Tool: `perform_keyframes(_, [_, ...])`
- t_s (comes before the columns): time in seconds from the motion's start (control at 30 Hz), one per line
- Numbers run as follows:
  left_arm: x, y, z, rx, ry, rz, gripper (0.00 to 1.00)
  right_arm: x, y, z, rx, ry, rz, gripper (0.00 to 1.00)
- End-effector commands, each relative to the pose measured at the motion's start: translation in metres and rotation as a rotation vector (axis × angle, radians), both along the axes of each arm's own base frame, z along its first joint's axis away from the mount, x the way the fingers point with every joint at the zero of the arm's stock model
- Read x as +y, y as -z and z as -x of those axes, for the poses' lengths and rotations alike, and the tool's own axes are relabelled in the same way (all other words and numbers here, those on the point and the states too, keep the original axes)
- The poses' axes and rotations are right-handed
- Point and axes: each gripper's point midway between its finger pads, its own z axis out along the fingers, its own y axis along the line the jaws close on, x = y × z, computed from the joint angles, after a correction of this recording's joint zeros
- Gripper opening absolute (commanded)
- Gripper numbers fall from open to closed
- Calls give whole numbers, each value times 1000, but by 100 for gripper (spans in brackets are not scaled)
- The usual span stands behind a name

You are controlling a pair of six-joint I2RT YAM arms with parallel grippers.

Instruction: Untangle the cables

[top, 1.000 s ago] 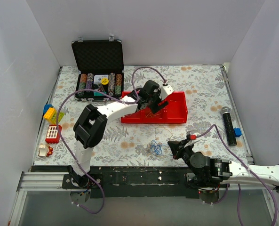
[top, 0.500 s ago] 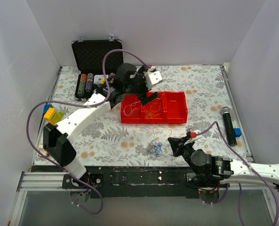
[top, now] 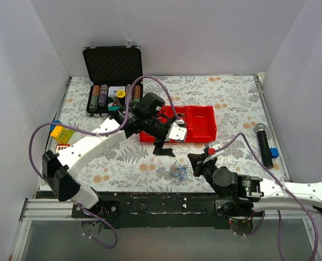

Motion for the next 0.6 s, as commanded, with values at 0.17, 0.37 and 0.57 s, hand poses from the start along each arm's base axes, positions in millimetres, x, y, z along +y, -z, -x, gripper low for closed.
perform_keyframes(0.17, [2,0,25,67,90,-48,80,22,-45,-1,-53,-36,-71,1])
perform_keyframes(0.37, [-10,-6,15,75,32,-36,0,31,-52,0,-68,-55,-87,1])
perform_keyframes(0.57, [-20,-44,4,20,-45,83,0,34,-47,1,-74,-69,-105,1])
